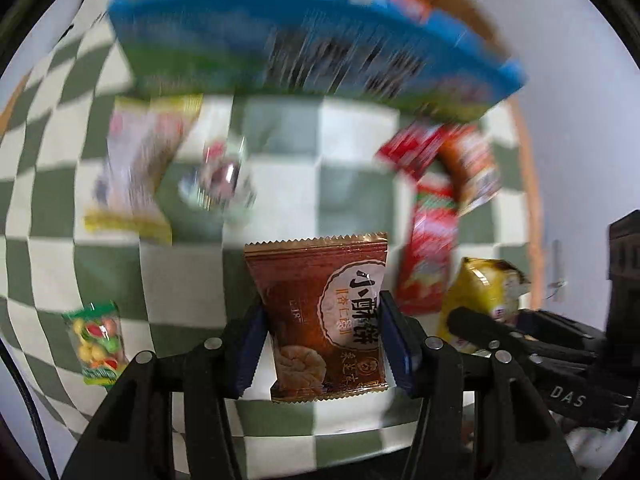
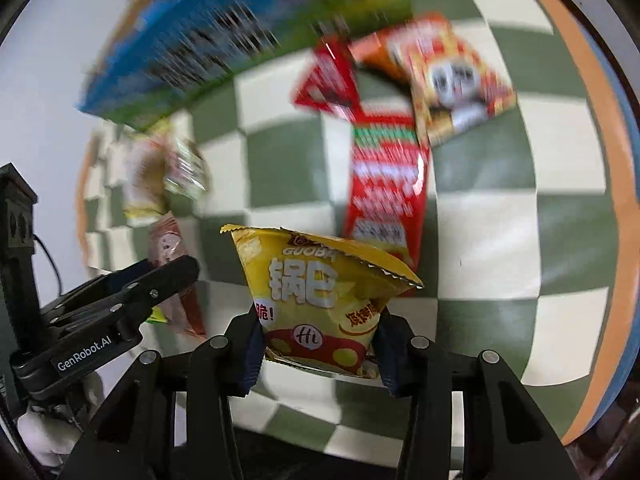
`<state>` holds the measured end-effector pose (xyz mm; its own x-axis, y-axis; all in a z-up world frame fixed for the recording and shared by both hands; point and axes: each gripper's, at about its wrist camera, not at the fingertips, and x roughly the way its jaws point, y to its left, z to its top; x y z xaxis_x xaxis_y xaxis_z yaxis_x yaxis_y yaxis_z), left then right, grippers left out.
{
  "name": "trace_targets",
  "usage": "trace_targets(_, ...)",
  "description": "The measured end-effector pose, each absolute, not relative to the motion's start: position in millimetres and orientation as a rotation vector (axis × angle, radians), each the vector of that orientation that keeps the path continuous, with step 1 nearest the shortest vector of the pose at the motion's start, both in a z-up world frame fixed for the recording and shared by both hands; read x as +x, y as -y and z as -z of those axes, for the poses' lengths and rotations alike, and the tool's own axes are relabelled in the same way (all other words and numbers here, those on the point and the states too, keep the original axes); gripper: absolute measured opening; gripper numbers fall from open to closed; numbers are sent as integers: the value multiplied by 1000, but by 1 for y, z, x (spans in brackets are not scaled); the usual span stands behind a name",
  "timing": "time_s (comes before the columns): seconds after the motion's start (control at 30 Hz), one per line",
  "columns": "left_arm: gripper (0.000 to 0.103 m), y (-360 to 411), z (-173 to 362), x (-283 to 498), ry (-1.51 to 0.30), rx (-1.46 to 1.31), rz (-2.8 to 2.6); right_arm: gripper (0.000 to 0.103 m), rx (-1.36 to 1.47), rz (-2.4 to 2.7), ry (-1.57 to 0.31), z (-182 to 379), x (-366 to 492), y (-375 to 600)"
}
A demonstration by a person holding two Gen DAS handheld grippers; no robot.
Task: Organize snacks
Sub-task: 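Carry both packets into the box and open both tools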
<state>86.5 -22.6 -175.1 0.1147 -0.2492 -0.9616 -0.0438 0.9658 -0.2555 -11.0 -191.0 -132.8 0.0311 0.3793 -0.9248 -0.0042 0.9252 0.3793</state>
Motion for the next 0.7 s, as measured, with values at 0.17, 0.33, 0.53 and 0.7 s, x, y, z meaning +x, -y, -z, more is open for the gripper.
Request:
trace_targets(0.17, 51, 15, 109, 129, -1335, -296, 210, 49, 282, -376, -1401, 60, 29, 186)
trace_targets(0.33, 51, 0, 66, 201, -1260, -286, 224, 49, 212, -413, -1293, 3, 90, 164)
trace_targets(0.53, 51, 15, 89, 289, -1385, -303, 229, 49, 95, -376, -1344, 7, 176, 148)
trace_targets(0.7, 51, 32, 146, 337, -1557, -355, 229, 49, 68, -329, -1485, 50, 230, 151)
